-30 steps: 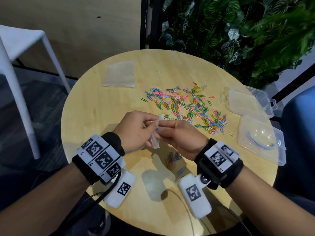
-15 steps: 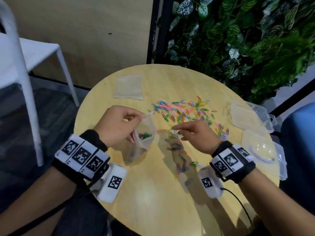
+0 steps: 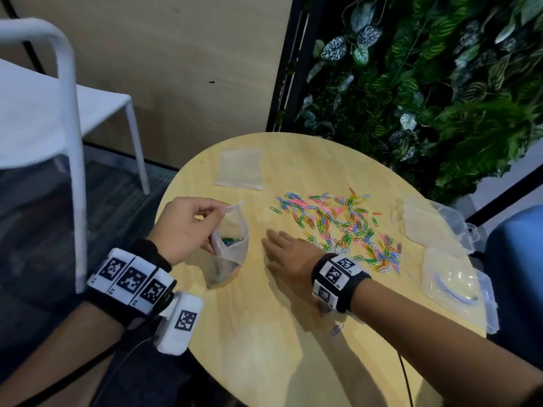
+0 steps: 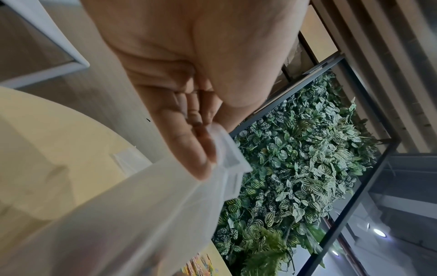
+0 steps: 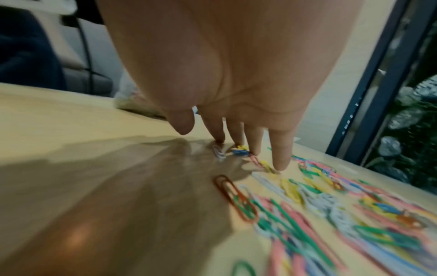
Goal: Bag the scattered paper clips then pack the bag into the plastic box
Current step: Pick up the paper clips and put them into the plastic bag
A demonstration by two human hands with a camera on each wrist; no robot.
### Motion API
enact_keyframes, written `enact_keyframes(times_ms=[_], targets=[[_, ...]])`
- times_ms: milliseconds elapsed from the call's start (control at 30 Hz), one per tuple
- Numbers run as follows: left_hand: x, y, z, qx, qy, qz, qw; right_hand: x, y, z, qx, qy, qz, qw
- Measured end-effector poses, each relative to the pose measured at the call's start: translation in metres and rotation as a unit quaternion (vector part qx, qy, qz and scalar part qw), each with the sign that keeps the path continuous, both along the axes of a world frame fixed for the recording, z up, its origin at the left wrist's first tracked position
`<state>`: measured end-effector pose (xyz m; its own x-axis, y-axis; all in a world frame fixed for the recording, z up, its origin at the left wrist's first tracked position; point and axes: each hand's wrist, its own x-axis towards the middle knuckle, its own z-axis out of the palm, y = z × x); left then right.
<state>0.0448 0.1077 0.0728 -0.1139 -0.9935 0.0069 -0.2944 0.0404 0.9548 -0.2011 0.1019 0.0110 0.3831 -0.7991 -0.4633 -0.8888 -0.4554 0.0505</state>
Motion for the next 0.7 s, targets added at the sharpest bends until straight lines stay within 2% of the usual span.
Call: enact_keyframes(times_ms=[100, 200, 300, 400, 500, 700], targets=[[-0.003, 0.002, 0.002, 0.003, 0.007, -0.012, 1.0, -0.017, 0.026, 0.005, -0.031, 0.076, 0.057, 0.995], [-0.005, 0.002, 0.003, 0.005, 0.006, -0.021, 1.0, -0.038, 0.046, 0.013, -0.004, 0.108, 0.029, 0.994], [-0.009, 0.003, 0.005, 0.005, -0.005, -0.03, 1.0, -0.054, 0.055, 0.017, 0.03, 0.061, -0.014, 0.998], [-0.015, 0.003, 0.007, 0.002, -0.017, -0.035, 0.999, -0.062, 0.061, 0.016, -0.048, -0.004, 0.038, 0.998], [-0.025, 0.005, 0.006, 0.001, -0.034, -0.047, 0.998, -0.062, 0.064, 0.019, -0.088, -0.057, 0.037, 0.994], [-0.049, 0.004, -0.004, -0.01, -0.075, -0.072, 0.995, -0.064, 0.06, 0.024, -0.1, -0.078, -0.062, 0.99]])
